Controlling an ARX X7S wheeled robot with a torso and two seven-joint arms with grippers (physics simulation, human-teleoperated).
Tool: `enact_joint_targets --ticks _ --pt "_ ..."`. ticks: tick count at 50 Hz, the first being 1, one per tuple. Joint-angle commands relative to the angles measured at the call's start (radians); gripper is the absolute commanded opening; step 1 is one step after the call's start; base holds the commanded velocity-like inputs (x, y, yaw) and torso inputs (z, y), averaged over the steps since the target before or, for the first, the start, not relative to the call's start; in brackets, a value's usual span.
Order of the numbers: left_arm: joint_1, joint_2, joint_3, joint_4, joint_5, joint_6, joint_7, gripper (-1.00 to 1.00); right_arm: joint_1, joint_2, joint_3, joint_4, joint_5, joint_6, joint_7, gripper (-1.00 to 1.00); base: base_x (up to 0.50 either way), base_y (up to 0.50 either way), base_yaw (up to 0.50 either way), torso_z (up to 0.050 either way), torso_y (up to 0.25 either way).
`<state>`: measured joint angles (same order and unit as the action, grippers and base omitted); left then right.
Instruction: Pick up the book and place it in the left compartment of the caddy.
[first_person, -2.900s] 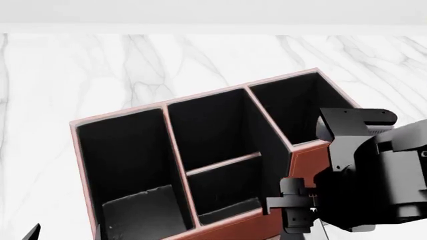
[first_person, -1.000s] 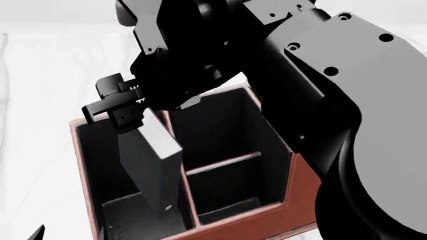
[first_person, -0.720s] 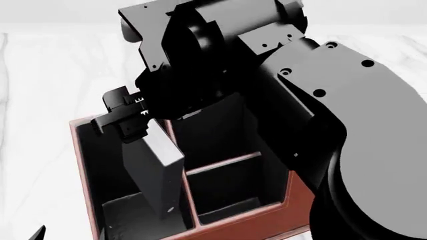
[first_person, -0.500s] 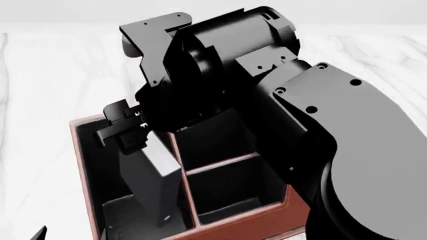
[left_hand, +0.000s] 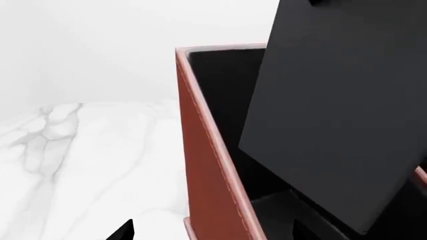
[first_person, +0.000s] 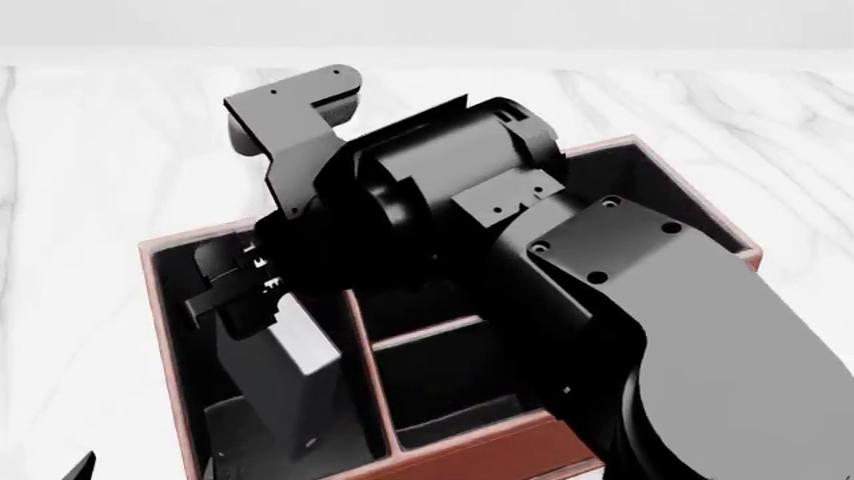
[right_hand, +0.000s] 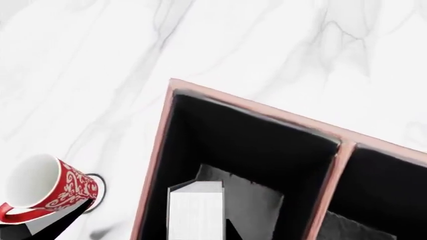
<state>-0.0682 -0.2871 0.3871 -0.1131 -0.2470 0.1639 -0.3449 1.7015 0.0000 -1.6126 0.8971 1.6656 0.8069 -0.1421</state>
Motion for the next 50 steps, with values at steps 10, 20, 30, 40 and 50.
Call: enact_joint_targets --ticks 10,20,30,40,50 --pt "0.002 -0.006 0.006 0.011 -0.007 -0.002 -0.002 1.00 -0.069 0.000 0.040 -0.023 -0.083 -0.057 -0.003 -1.00 0.00 0.00 0.00 0.000 0.001" --pt "0.004 -0.009 0.010 0.016 -0.009 0.000 -0.002 1.00 -0.106 0.000 0.044 -0.025 -0.135 -0.064 -0.005 -1.00 0.00 0.00 0.00 0.000 0.001" --pt "0.004 -0.011 0.013 0.013 -0.009 0.004 -0.002 1.00 -0.127 0.000 0.047 -0.021 -0.153 -0.067 -0.016 -1.00 0.00 0.00 0.00 0.000 0.001" --pt "0.004 -0.012 0.016 0.012 -0.010 0.004 -0.004 1.00 -0.131 0.000 0.047 -0.021 -0.146 -0.063 -0.018 -1.00 0.00 0.00 0.00 0.000 0.001" --pt "0.002 -0.013 0.017 0.009 -0.013 0.005 -0.005 1.00 -0.126 0.000 0.046 -0.016 -0.140 -0.067 0.012 1.00 0.00 0.00 0.00 0.000 0.000"
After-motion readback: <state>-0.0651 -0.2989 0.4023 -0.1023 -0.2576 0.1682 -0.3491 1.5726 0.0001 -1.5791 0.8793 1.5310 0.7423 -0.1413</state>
